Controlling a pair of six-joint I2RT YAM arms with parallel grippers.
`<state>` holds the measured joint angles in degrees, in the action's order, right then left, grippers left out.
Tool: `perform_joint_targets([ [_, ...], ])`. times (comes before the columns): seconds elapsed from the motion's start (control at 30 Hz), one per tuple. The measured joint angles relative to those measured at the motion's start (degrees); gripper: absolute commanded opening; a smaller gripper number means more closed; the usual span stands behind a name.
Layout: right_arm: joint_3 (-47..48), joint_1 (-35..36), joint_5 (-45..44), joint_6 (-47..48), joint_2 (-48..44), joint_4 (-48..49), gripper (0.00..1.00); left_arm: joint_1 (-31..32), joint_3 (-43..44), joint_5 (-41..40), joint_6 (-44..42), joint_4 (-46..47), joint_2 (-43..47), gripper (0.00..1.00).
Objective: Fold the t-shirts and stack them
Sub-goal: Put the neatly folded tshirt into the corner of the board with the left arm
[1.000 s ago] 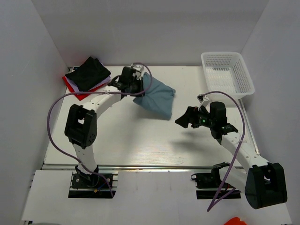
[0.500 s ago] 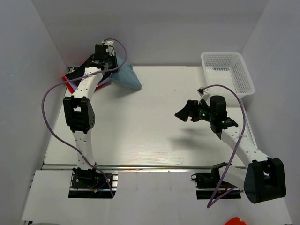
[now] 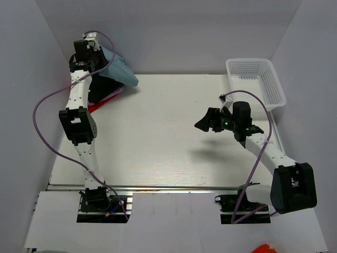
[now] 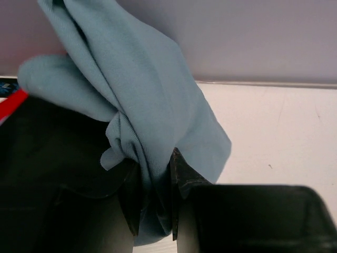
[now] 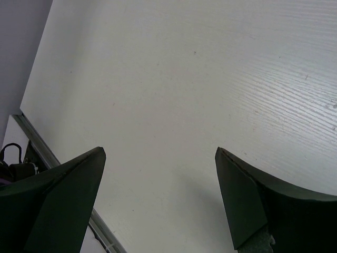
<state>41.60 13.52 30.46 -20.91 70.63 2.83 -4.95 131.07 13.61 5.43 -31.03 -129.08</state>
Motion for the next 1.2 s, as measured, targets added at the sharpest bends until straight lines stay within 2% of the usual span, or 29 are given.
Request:
perform_joint_targets([
  [0.23, 1.3, 0.0, 5.0, -0.8, 4.5, 1.2, 0.90, -4.5, -0.3, 2.3, -1.7, 1.9, 0.4, 0.00],
  [0.47, 1.3, 0.0, 8.9, -1.2, 5.1, 3.3, 0.90, -7.6, -3.0, 5.1, -2.3, 4.0, 1.2, 0.00],
  [0.6, 1.3, 0.0, 10.4, -1.1, 5.1, 4.3, 0.90, -9.0, -17.5, 4.5, -1.9, 9.0, 8.4, 0.00],
  [0.7, 1.3, 0.0, 11.3, -1.1, 5.2, 5.0, 0.90, -9.7, -32.8, -0.2, -0.9, 15.2, 16.5, 0.00],
  [0.77, 1.3, 0.0, 11.8, -1.0, 5.3, 5.1, 0.90, -10.0, -39.0, -3.9, -0.2, 16.5, 20.2, 0.00],
  [1.0, 1.3, 0.1, 12.7, -0.9, 6.4, 5.1, 0.90, -10.9, -44.2, -15.1, 5.4, 20.1, 21.2, 0.00],
  [1.2, 1.3, 0.1, 12.8, -1.0, 6.5, 5.1, 0.90, -11.4, -48.3, -18.6, 9.4, 21.7, 19.3, 0.00],
])
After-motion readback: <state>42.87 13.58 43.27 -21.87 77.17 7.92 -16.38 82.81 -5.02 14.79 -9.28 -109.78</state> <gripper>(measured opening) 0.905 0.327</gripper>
